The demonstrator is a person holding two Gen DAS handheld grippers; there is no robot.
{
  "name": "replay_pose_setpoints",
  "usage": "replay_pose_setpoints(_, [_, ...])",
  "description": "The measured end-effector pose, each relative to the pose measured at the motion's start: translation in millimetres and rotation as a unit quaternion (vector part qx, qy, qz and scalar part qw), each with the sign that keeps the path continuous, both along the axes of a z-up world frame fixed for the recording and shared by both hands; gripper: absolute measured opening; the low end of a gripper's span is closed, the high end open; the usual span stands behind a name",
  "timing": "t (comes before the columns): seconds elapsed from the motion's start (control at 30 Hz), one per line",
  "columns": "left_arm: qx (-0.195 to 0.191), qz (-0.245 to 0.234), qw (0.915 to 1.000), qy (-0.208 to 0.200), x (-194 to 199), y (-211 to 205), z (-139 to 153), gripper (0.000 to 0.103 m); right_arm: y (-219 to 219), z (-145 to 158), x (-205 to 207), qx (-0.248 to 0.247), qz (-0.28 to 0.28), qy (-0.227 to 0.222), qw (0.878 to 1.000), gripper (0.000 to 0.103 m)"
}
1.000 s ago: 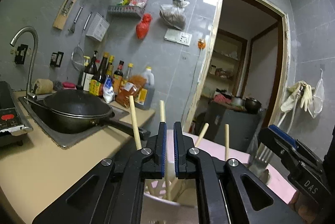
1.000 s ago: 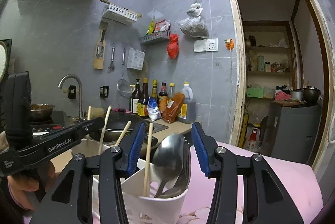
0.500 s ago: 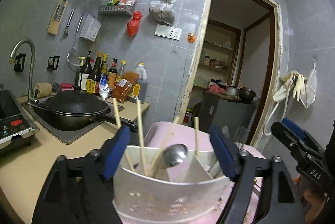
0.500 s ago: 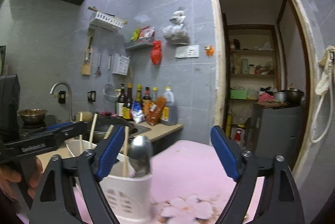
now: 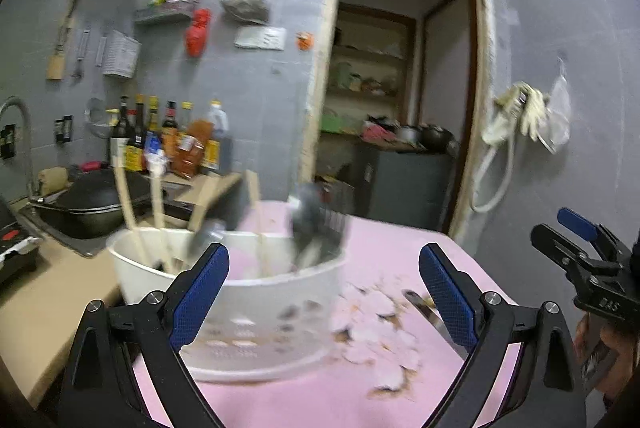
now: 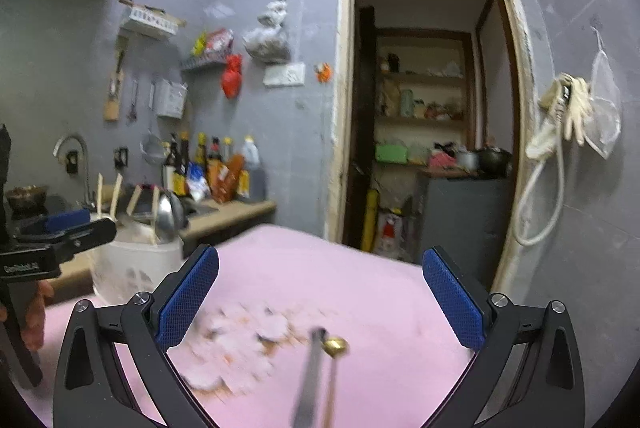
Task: Organize utensils
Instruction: 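Move both tools back to the knife and gold spoon, then close the left tool on the metal knife while the right tool grasps the gold spoon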
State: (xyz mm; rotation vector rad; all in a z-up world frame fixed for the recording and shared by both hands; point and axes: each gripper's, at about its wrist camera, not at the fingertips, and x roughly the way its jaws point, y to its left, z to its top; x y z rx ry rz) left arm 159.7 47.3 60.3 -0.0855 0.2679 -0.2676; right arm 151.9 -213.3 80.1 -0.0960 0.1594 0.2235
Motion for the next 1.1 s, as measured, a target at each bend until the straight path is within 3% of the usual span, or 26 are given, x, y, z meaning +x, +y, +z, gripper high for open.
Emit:
replay_pose_setpoints(0.3, [0.040, -0.068, 0.9930, 0.088, 21.4, -58.5, -30.7, 0.093, -43.8, -38.7, 6.4, -0.026, -0.037, 0.128, 0.991, 0.102])
replay_pose_setpoints(0.53, [0.061, -0.086, 0.9787, 0.176, 52.2, -86.9, -48.8, 0.093, -44.3, -72.1, 14.9, -0.033, 0.001, 0.216, 0.976, 0.067])
replay_pose_setpoints(0.73, [0.071, -0.087, 0.9672, 0.228, 73.1, -94.4, -64.3, 0.092, -29.7, -90.3, 25.1, -0.065, 0.035, 0.268, 0.961, 0.048])
replay_pose_setpoints(0.87, [0.062, -0.086, 0.9612, 0.255, 80.9, -91.8, -71.1, 0.092, -20.4, -100.9, 33.8, -0.090, 0.047, 0.303, 0.947, 0.042])
replay_pose_setpoints(0.93, [0.058, -0.087, 0.9590, 0.264, 83.8, -90.2, -72.6, 0.092, -17.9, -103.1, 36.4, -0.100, 0.050, 0.310, 0.944, 0.039])
replay_pose_setpoints(1.1, [0.054, -0.097, 0.9540, 0.278, 89.7, -95.0, -74.8, 0.087, -17.9, -101.6, 40.7, -0.125, 0.040, 0.299, 0.945, 0.018])
